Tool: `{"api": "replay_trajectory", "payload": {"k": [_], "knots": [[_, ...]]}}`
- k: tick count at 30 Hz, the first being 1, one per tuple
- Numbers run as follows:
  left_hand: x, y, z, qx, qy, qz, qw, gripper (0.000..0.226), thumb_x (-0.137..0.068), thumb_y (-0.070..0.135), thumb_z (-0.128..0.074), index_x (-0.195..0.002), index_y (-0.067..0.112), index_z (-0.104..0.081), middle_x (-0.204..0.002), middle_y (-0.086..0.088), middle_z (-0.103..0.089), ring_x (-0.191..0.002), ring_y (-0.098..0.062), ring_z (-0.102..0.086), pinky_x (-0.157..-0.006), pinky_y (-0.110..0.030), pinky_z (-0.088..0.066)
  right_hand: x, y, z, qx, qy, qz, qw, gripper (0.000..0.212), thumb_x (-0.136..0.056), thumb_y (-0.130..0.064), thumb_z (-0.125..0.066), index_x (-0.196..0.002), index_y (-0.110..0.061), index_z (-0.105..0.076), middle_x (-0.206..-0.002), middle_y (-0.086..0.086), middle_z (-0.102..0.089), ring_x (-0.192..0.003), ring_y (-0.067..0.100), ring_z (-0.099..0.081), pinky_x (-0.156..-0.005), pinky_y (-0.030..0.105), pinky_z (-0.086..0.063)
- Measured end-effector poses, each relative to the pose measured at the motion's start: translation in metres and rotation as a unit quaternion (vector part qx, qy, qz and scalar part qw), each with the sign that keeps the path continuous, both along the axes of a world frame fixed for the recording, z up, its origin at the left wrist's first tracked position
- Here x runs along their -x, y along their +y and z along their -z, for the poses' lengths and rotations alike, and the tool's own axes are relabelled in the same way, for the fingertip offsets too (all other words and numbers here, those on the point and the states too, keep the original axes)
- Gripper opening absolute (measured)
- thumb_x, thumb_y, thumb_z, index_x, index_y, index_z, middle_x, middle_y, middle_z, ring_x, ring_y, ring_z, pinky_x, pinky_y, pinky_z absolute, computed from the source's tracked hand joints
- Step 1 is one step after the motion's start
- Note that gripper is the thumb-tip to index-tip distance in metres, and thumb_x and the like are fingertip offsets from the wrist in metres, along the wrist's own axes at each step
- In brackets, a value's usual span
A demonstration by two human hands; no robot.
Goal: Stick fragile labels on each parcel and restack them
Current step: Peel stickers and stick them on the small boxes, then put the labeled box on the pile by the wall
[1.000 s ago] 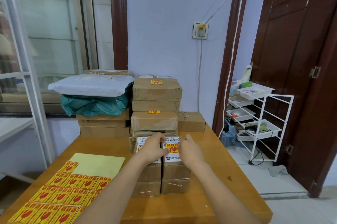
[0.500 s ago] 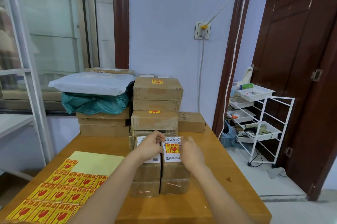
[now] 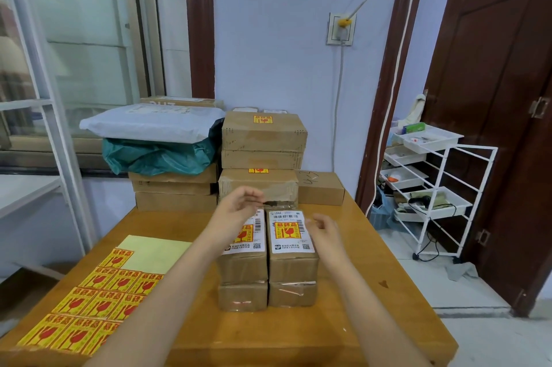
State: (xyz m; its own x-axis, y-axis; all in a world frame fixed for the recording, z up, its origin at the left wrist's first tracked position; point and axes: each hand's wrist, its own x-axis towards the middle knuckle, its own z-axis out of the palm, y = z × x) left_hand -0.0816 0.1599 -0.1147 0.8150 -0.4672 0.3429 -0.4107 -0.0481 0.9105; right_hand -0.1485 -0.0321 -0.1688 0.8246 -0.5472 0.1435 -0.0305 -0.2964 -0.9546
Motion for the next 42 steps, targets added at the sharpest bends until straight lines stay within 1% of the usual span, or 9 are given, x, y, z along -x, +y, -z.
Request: {"api": "replay_trajectory", "payload": {"k": [3, 8, 12, 17, 20, 27, 30, 35, 42], "knots": [[-0.002, 0.013, 0.007, 0.015, -0.010, -0.063, 0.998, 0.026, -0.094, 0.004, -0.049, -0.105, 0.024, -0.061, -0.110, 0.008, -0.063, -0.107, -0.011, -0.059, -0.092, -0.028, -0.048, 0.002, -0.004, 0.009, -0.071, -0.014, -0.002, 0.997, 0.030, -0.096, -0.037, -0.051, -0.122, -0.024, -0.051, -0.128, 0.003, -0.054, -0.111, 0.017, -0.056, -0.102, 0.043, -0.044], [0.007, 0.022, 0.033, 0.091, 0.063, -0.143, 0.984, 0.025, -0.101, 0.012, -0.039, -0.120, 0.015, -0.055, -0.101, 0.013, -0.059, -0.083, 0.010, -0.057, -0.060, -0.006, -0.042, 0.012, -0.003, 0.023, -0.142, -0.002, -0.013, 0.990, 0.034, -0.097, -0.040, -0.048, -0.125, -0.022, -0.053, -0.125, 0.001, -0.060, -0.117, 0.018, -0.054, -0.105, 0.042, -0.041], [0.013, 0.019, 0.057, 0.158, 0.202, -0.121, 0.959, 0.031, -0.101, 0.024, -0.040, -0.129, 0.019, -0.052, -0.116, -0.002, -0.063, -0.098, -0.013, -0.061, -0.071, -0.026, -0.047, 0.020, 0.007, 0.028, -0.202, -0.002, -0.043, 0.979, 0.031, -0.099, -0.041, -0.044, -0.124, -0.026, -0.053, -0.118, -0.004, -0.063, -0.109, 0.013, -0.057, -0.086, 0.026, -0.045], [0.024, 0.013, 0.071, 0.203, 0.363, -0.060, 0.908, 0.039, -0.094, 0.045, -0.047, -0.105, 0.015, -0.069, -0.091, -0.013, -0.074, -0.074, -0.026, -0.071, -0.069, -0.036, -0.052, 0.021, 0.017, 0.035, -0.266, 0.016, -0.064, 0.962, 0.045, -0.099, -0.050, -0.034, -0.113, -0.022, -0.067, -0.102, 0.002, -0.074, -0.100, 0.020, -0.068, -0.086, 0.035, -0.050], [0.021, 0.012, 0.072, 0.205, 0.364, -0.055, 0.907, 0.040, -0.094, 0.046, -0.046, -0.105, 0.015, -0.069, -0.092, -0.013, -0.074, -0.075, -0.027, -0.071, -0.070, -0.037, -0.052, 0.020, 0.017, 0.037, -0.308, 0.018, -0.060, 0.949, 0.049, -0.098, -0.052, -0.033, -0.112, -0.021, -0.068, -0.101, 0.006, -0.074, -0.101, 0.024, -0.068, -0.098, 0.042, -0.047], [0.021, 0.011, 0.068, 0.195, 0.356, -0.052, 0.913, 0.040, -0.095, 0.045, -0.045, -0.109, 0.014, -0.068, -0.092, -0.013, -0.074, -0.078, -0.027, -0.071, -0.072, -0.038, -0.052, 0.019, 0.014, 0.036, -0.315, 0.041, -0.074, 0.945, 0.054, -0.097, -0.057, -0.030, -0.112, -0.022, -0.068, -0.101, 0.005, -0.074, -0.102, 0.023, -0.066, -0.097, 0.040, -0.047], [0.021, 0.011, 0.068, 0.186, 0.348, -0.052, 0.917, 0.040, -0.096, 0.043, -0.044, -0.115, 0.015, -0.065, -0.095, -0.013, -0.074, -0.081, -0.026, -0.071, -0.070, -0.037, -0.052, 0.020, 0.010, 0.033, -0.281, 0.054, -0.078, 0.955, 0.049, -0.098, -0.054, -0.029, -0.105, -0.026, -0.069, -0.096, 0.000, -0.075, -0.098, 0.017, -0.066, -0.085, 0.031, -0.048], [0.016, 0.015, 0.064, 0.151, 0.321, -0.059, 0.933, 0.040, -0.095, 0.039, -0.047, -0.126, 0.015, -0.058, -0.104, -0.012, -0.072, -0.094, -0.028, -0.068, -0.074, -0.036, -0.051, 0.022, 0.002, 0.028, -0.230, 0.085, -0.105, 0.964, 0.042, -0.093, -0.059, -0.039, -0.114, -0.034, -0.065, -0.117, -0.004, -0.068, -0.117, 0.017, -0.056, -0.110, 0.040, -0.034], [0.005, 0.014, 0.038, 0.048, 0.220, -0.123, 0.966, 0.035, -0.096, 0.017, -0.052, -0.131, 0.011, -0.049, -0.096, 0.000, -0.066, -0.084, -0.012, -0.063, -0.066, -0.023, -0.045, 0.028, -0.017, -0.001, -0.100, 0.096, -0.094, 0.986, 0.024, -0.094, -0.040, -0.053, -0.112, -0.026, -0.059, -0.114, -0.008, -0.061, -0.107, 0.007, -0.054, -0.102, 0.034, -0.042]]}}
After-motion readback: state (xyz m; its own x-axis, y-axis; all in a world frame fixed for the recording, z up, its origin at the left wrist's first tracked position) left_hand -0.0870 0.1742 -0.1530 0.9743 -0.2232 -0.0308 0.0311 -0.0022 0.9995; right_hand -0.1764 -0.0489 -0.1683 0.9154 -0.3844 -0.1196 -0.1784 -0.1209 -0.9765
